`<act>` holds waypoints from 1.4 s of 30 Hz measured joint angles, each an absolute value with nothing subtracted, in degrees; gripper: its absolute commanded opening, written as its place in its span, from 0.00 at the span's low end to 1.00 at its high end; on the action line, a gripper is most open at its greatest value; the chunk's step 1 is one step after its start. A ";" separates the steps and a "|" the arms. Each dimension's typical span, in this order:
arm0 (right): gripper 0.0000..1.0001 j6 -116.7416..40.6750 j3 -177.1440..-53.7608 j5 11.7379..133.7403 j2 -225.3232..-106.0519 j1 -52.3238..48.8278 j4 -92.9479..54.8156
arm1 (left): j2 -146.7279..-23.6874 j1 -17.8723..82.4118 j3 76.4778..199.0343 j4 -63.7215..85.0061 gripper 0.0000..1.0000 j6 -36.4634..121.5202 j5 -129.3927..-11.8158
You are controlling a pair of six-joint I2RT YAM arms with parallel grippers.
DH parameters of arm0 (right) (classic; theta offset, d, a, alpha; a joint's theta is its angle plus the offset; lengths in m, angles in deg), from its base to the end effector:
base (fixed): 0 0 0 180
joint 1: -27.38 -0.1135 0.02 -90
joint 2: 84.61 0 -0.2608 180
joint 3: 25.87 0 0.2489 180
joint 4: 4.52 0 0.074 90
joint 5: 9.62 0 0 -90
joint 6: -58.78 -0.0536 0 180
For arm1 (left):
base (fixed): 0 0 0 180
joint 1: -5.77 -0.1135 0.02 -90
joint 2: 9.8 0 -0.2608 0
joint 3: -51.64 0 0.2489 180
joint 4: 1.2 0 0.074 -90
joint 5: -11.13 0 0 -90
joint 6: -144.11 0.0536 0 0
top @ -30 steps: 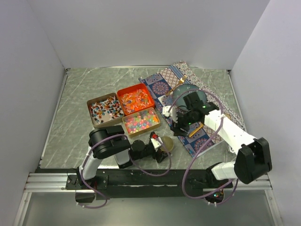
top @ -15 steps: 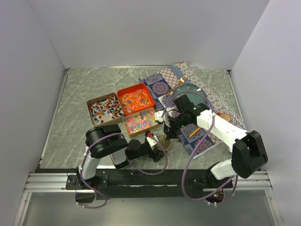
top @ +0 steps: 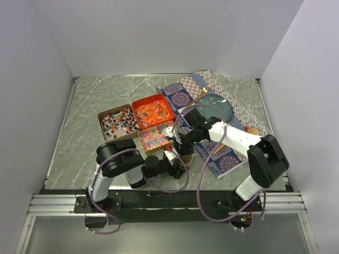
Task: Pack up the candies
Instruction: Move the packing bottle to the center of the board.
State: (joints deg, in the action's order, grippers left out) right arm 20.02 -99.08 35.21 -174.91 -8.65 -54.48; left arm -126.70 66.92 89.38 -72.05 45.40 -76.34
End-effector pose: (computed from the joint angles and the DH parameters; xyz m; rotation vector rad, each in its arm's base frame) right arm 0.2226 0.2089 0.1982 -1.8682 1.6550 0.9586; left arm 0.1480 -0.2736 0.0832 0.8299 1.6069 -0.9278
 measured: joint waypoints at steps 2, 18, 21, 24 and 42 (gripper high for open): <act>0.08 20.29 -99.00 35.67 -174.80 -8.63 -54.57 | -126.92 66.81 89.75 -71.89 0.01 45.42 -75.93; 0.04 19.61 -97.71 38.91 -169.84 -2.90 -54.85 | -127.60 68.82 95.37 -65.08 0.01 49.07 -80.82; 0.03 19.85 -97.95 39.32 -169.84 -2.84 -55.05 | -127.77 69.91 96.37 -63.92 0.01 49.94 -82.83; 0.02 21.21 -97.95 40.17 -169.84 -2.84 -55.99 | -127.80 71.02 96.81 -63.41 0.01 49.99 -84.62; 0.32 32.61 -96.35 42.78 -168.29 0.44 -63.94 | -128.76 72.99 98.38 -62.85 0.01 50.01 -86.20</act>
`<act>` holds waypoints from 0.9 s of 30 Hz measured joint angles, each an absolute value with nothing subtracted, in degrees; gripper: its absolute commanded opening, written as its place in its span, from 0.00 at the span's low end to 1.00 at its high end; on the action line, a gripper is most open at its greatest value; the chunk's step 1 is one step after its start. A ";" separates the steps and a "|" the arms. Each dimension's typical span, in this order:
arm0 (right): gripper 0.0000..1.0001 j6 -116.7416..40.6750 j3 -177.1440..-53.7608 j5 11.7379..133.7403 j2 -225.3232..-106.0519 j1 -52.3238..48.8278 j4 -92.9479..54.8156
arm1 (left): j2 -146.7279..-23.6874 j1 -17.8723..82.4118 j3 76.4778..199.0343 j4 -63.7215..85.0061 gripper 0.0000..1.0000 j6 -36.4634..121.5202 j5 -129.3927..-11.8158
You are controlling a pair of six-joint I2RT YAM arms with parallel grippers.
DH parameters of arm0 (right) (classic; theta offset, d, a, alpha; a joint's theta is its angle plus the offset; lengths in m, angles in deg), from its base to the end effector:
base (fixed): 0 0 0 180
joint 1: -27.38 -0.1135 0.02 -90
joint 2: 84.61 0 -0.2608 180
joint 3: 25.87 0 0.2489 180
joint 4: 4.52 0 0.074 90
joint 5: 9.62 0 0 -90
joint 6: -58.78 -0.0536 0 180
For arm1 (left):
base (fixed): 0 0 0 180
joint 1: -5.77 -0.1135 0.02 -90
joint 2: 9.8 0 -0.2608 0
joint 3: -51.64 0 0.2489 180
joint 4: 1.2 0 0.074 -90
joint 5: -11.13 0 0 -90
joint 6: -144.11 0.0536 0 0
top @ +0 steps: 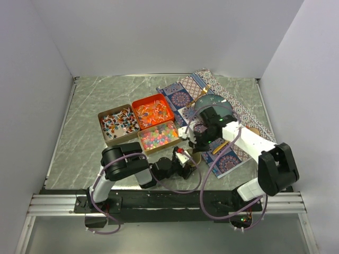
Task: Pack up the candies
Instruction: Move the packing bottle to the center of the board, then screw the bottle lid onto the packing bottle.
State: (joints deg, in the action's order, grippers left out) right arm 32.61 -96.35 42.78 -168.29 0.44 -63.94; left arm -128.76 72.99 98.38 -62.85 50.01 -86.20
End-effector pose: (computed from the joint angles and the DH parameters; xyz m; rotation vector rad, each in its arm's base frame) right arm 0.2245 0.1508 0.2047 -1.9202 1.7070 0.7045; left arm 0.1408 -0.3176 0.0814 0.8699 1.6011 -0.7864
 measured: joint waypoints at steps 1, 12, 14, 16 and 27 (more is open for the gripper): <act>0.49 33.07 -96.35 42.84 -167.41 2.41 -64.80 | -128.93 72.99 98.67 -62.85 0.01 50.01 -85.98; 1.00 55.70 -99.59 41.79 -154.84 14.21 -75.81 | -129.68 72.99 99.48 -62.98 0.01 50.58 -84.06; 1.00 61.47 -98.06 41.40 -155.54 13.36 -76.49 | -129.68 72.99 99.48 -63.02 0.01 51.58 -83.60; 1.00 66.71 -96.11 41.35 -156.81 11.52 -76.84 | -129.68 73.01 99.48 -63.09 0.01 52.46 -83.20; 1.00 80.48 -97.14 39.91 -168.53 3.54 -80.97 | -129.68 73.82 99.48 -63.41 0.01 55.63 -82.15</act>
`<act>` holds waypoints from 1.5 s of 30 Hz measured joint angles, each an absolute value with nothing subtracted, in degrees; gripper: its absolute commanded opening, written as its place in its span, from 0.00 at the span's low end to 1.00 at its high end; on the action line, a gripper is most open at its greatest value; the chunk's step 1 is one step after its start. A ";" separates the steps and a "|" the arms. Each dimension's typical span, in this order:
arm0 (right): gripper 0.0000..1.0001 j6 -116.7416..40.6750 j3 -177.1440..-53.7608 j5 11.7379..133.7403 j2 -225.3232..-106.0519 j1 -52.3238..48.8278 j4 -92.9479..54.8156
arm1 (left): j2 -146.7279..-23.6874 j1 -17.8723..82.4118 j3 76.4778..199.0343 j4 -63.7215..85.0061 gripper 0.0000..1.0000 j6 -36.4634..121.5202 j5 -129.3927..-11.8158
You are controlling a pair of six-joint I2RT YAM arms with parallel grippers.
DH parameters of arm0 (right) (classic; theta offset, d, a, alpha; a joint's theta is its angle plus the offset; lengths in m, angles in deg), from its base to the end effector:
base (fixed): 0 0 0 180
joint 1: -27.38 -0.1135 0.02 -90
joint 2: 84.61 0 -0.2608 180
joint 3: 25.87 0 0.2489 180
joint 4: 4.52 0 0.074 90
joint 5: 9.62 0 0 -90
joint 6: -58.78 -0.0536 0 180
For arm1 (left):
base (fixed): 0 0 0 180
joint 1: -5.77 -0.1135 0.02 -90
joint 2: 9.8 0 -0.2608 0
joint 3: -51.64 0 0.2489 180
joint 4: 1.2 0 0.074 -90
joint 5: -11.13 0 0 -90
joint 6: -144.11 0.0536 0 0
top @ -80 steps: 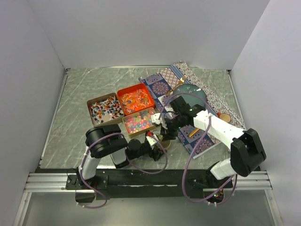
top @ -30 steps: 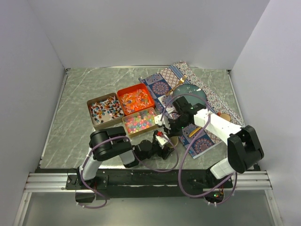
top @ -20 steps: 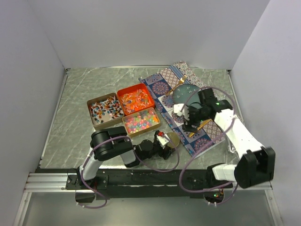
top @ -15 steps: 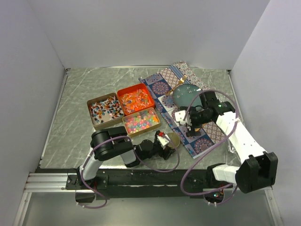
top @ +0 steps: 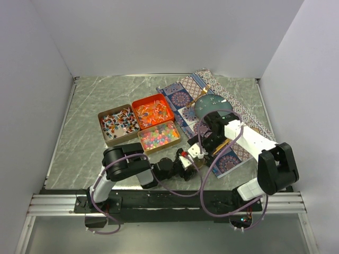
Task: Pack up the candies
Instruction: Screw the bottle lid onto the packing bottle.
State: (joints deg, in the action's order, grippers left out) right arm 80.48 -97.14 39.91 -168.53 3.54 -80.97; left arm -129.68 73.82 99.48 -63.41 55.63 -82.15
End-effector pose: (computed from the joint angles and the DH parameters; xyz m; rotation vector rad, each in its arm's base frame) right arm 0.2028 0.1276 0.2036 -2.3733 0.9620 0.6659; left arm 0.1345 -0.3256 0.0811 0.9968 1.5115 -0.7923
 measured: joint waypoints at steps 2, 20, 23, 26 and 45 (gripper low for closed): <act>1.00 81.09 -97.12 40.04 -168.55 2.82 -81.45 | -129.68 73.82 99.48 -63.44 0.01 55.54 -81.74; 1.00 79.39 -95.30 42.47 -170.01 4.07 -81.56 | -132.04 71.31 101.92 -63.52 0.01 50.86 -74.94; 1.00 79.10 -93.51 42.53 -168.44 4.79 -79.94 | -132.54 70.94 102.60 -63.55 0.01 50.77 -73.81; 1.00 77.75 -91.08 43.15 -165.82 4.94 -77.69 | -132.78 70.81 102.95 -63.52 0.01 50.82 -72.91; 1.00 65.55 -83.81 50.18 -152.51 8.90 -77.47 | -132.56 70.94 103.39 -62.45 0.01 49.94 -72.28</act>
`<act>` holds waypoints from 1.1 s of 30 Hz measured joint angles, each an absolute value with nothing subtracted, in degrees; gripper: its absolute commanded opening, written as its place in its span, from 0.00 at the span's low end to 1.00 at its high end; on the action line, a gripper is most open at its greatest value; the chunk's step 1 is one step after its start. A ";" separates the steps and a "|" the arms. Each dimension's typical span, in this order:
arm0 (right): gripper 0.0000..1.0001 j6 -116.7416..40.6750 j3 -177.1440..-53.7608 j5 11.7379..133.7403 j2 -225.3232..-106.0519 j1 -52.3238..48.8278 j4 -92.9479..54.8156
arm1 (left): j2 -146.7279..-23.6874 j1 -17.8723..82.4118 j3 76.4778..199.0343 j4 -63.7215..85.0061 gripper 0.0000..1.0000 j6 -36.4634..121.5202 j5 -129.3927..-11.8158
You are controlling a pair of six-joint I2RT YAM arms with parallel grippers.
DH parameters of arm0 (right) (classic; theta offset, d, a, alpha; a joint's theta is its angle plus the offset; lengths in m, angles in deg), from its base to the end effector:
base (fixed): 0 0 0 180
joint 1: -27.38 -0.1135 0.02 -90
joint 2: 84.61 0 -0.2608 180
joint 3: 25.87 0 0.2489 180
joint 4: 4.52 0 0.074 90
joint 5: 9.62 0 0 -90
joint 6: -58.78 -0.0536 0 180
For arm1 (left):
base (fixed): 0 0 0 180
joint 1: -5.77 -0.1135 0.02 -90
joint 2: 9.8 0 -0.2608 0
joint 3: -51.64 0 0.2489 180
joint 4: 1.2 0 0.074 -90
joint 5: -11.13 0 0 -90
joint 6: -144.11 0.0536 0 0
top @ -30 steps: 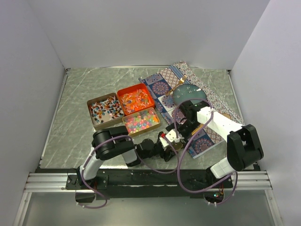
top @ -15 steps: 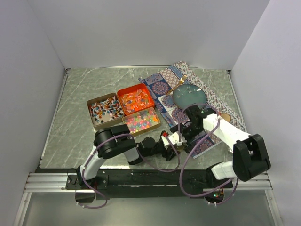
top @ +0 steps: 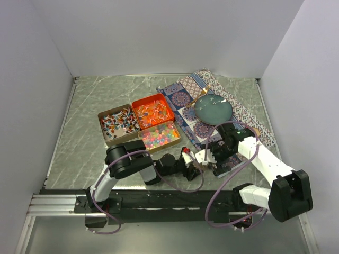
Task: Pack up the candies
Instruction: Screw the bottle lid onto the packing bottle.
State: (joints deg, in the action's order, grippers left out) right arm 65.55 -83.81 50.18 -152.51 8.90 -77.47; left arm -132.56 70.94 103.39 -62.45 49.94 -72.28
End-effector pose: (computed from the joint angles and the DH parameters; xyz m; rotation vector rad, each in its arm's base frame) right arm 0.1640 0.0832 0.1927 -2.2863 1.3965 0.4558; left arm 0.1487 -0.3361 0.0759 1.0124 1.5426 -0.9707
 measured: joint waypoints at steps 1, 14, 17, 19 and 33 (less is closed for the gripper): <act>1.00 64.98 -83.83 49.75 -152.42 9.51 -78.04 | -132.50 71.00 103.39 -62.30 0.01 49.88 -72.47; 1.00 67.83 -92.13 42.19 -163.43 10.54 -76.38 | -132.15 72.29 103.32 -61.64 0.01 50.51 -74.61; 1.00 71.45 -92.22 41.92 -164.48 10.30 -77.28 | -132.15 72.36 103.32 -61.60 0.01 50.51 -74.81; 1.00 74.43 -92.22 41.73 -164.85 9.82 -78.30 | -132.15 72.36 103.32 -61.58 0.01 50.51 -74.85; 0.86 79.24 -92.18 39.26 -168.24 4.66 -79.46 | -132.15 72.34 103.32 -61.58 0.01 50.51 -75.07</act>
